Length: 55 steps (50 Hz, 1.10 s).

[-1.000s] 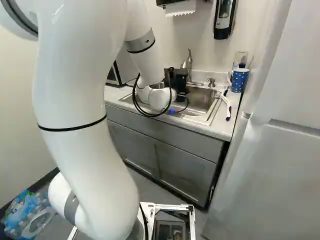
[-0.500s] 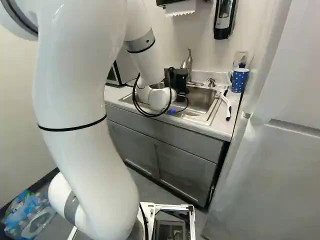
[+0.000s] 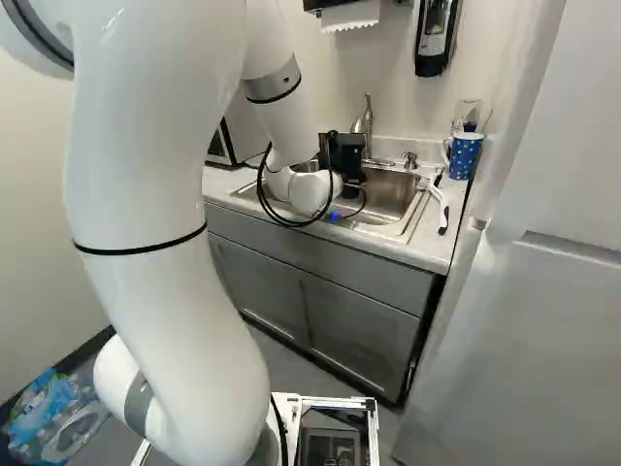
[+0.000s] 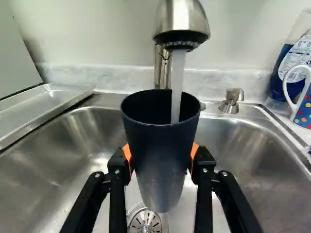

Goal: Rinse the cup and place it in the tray

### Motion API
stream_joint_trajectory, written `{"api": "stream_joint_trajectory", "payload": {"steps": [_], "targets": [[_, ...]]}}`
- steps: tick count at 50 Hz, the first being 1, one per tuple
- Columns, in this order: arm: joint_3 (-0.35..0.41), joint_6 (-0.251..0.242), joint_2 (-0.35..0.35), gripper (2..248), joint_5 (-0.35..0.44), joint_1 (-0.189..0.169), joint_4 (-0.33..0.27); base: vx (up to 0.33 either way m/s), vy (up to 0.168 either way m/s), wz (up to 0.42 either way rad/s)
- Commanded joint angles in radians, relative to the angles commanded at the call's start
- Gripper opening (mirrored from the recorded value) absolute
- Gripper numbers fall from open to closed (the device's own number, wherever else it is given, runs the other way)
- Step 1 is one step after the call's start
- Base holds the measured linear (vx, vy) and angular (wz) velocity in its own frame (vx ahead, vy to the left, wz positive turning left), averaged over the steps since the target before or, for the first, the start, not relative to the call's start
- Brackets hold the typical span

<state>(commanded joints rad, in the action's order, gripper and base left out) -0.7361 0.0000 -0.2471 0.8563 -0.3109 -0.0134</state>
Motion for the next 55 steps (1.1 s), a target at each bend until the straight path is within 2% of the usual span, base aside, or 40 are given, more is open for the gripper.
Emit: {"api": "stream_joint_trajectory", "payload": {"steps": [55], "targets": [[0.000, 0.000, 0.000, 125, 0.000, 0.000, 0.000, 0.000, 0.000, 0.000]]}}
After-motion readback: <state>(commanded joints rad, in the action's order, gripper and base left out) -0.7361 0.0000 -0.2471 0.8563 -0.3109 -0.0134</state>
